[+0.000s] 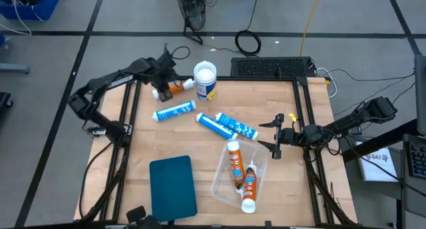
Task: Pick & place silicon tubes, Sealant and Lysol wipes
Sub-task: Put the orange sealant into the white bin
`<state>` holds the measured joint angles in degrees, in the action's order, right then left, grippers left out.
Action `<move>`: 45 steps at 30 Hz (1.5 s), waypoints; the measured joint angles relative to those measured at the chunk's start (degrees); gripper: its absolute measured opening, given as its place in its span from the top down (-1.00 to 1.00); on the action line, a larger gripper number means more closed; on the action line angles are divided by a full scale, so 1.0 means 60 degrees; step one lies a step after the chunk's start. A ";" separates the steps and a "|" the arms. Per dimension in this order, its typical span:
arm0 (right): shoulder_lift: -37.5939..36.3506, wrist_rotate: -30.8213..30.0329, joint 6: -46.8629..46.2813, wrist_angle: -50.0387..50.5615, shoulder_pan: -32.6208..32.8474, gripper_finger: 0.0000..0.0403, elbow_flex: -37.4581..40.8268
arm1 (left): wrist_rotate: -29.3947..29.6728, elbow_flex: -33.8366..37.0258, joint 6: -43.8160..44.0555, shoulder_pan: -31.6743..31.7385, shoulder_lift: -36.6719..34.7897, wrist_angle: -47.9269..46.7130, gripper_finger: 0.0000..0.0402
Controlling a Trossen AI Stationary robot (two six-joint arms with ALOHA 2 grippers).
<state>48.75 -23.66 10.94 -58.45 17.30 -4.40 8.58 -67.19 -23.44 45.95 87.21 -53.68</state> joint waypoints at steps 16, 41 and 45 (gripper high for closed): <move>0.0000 0.0000 0.0000 0.0004 0.0000 -0.46 0.0000 | -0.0686 -0.0019 0.3721 0.0590 0.0124 0.0248 -0.06; 0.0004 -0.0004 0.0007 0.0210 -0.0011 -0.46 0.0000 | 0.0327 -0.0099 0.1169 0.0312 0.3329 0.0433 -0.11; 0.0004 -0.0013 -0.0022 0.0206 -0.0011 -0.46 0.0000 | 0.0418 -0.0085 0.1182 0.0173 0.2838 -0.0012 -0.05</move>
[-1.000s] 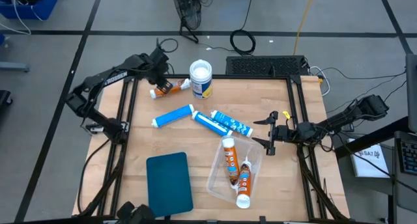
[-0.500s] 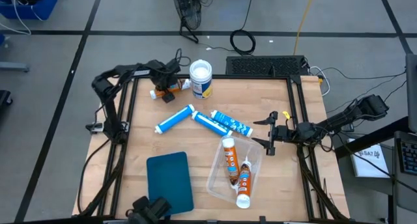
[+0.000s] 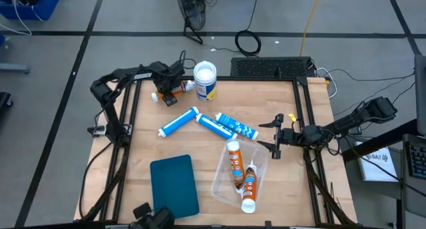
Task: Pick & place silicon tubes, Sealant and Lysol wipes
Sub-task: Put the orange sealant into the white bin
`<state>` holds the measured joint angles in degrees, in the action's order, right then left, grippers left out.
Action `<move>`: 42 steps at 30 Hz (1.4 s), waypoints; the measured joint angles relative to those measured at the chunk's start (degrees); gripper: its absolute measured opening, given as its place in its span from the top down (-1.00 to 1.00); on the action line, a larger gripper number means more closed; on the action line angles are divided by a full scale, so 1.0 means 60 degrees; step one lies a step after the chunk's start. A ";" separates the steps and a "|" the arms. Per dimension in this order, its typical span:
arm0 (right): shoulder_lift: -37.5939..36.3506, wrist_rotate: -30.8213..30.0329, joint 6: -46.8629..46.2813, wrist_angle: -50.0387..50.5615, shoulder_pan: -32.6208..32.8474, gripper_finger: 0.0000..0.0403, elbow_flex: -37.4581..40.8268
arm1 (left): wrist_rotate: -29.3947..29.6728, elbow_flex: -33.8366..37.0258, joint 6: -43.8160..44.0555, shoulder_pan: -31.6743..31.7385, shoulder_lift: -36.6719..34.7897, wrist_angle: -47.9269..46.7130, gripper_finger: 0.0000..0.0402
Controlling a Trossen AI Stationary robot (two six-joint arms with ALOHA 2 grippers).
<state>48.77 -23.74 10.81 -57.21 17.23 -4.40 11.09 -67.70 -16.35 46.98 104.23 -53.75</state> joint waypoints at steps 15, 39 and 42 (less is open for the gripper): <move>0.0000 -0.0013 -0.0197 0.0004 0.0000 -0.46 0.0000 | -0.0139 -0.0007 0.1029 -0.1336 -0.4039 -0.0221 -0.05; 0.1010 0.1187 -0.0476 -0.0444 -0.1528 -0.46 -0.1768 | -0.2437 0.0428 -0.0094 -0.6246 -0.5342 0.6330 -0.05; 0.1700 0.1573 -0.0459 -0.0419 -0.1861 -0.46 -0.2380 | -0.2467 0.0430 -0.0543 -0.6774 -0.4914 0.7400 -0.05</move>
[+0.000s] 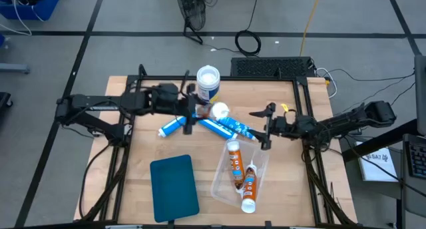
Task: Pick & place silicon tubes, Sealant and Lysol wipes
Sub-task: Put the orange sealant into the white bin
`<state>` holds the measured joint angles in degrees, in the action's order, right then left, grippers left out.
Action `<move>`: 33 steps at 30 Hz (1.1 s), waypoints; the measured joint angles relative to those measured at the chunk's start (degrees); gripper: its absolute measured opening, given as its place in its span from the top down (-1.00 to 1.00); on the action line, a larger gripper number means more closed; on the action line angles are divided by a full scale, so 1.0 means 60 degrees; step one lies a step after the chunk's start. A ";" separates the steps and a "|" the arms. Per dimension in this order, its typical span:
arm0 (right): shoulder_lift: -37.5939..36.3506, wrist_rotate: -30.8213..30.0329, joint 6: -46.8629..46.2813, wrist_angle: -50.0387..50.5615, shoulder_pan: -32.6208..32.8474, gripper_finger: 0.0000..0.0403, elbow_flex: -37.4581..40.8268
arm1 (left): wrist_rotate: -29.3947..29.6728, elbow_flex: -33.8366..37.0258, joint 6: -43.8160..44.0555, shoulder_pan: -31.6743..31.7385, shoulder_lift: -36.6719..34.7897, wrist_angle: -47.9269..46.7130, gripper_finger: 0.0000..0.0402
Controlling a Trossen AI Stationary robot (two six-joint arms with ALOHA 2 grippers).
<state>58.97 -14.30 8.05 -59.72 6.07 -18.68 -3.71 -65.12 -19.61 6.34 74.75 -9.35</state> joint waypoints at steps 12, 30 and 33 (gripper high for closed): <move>0.2276 0.2174 0.0447 -0.0064 -0.0627 -0.46 -0.2608 | 0.0223 0.0011 -0.0117 -0.0525 0.1115 0.0609 -0.06; 0.4252 0.2858 0.1067 -0.0060 -0.0631 -0.45 -0.4783 | 0.0076 0.0011 0.0031 -0.0518 0.1110 0.0569 -0.05; 0.4252 0.2862 0.1039 -0.0055 -0.0645 -0.36 -0.4882 | 0.0074 0.0003 0.0064 -0.0516 0.1173 0.0582 -0.08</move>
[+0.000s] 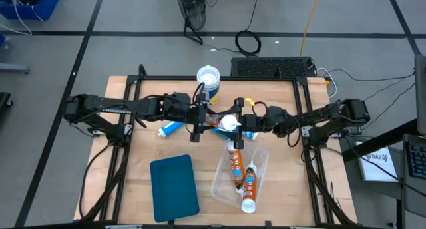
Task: Pick & place silicon tubes, Sealant and Lysol wipes
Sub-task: Put the orange sealant into the white bin
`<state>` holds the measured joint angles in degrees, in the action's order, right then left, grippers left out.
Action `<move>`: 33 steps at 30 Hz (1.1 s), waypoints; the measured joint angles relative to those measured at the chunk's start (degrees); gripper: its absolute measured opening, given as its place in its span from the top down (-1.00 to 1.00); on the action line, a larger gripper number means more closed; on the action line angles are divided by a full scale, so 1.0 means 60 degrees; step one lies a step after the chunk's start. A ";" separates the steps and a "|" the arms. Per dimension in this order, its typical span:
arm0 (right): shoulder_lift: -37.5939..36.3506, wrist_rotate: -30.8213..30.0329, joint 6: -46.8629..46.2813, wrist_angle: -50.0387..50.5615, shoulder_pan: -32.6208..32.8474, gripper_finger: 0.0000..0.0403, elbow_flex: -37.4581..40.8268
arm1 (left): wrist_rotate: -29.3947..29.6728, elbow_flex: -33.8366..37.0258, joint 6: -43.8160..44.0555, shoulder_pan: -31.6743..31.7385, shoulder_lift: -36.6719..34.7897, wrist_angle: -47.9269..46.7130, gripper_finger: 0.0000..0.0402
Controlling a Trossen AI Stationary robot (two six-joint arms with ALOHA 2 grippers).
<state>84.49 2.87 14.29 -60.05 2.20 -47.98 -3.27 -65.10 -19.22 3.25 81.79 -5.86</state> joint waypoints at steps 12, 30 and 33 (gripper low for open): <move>-0.0007 -0.0435 0.0166 0.0363 0.0000 0.03 -0.0013 | 0.0011 -0.0011 0.0540 0.0000 0.0340 -0.0014 -0.13; -0.2986 -0.1096 0.0198 0.4306 0.1256 0.03 0.0005 | 0.0578 0.0005 0.1558 0.0035 -0.3283 -0.4019 -0.64; -0.3665 -0.1867 0.0164 0.4865 0.1796 0.03 -0.0013 | 0.0492 0.0000 0.1734 0.0028 -0.4140 -0.4112 -0.63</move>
<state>62.50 -8.33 15.27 -30.86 12.97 -48.05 -0.32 -65.10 -8.82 3.41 56.95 -30.53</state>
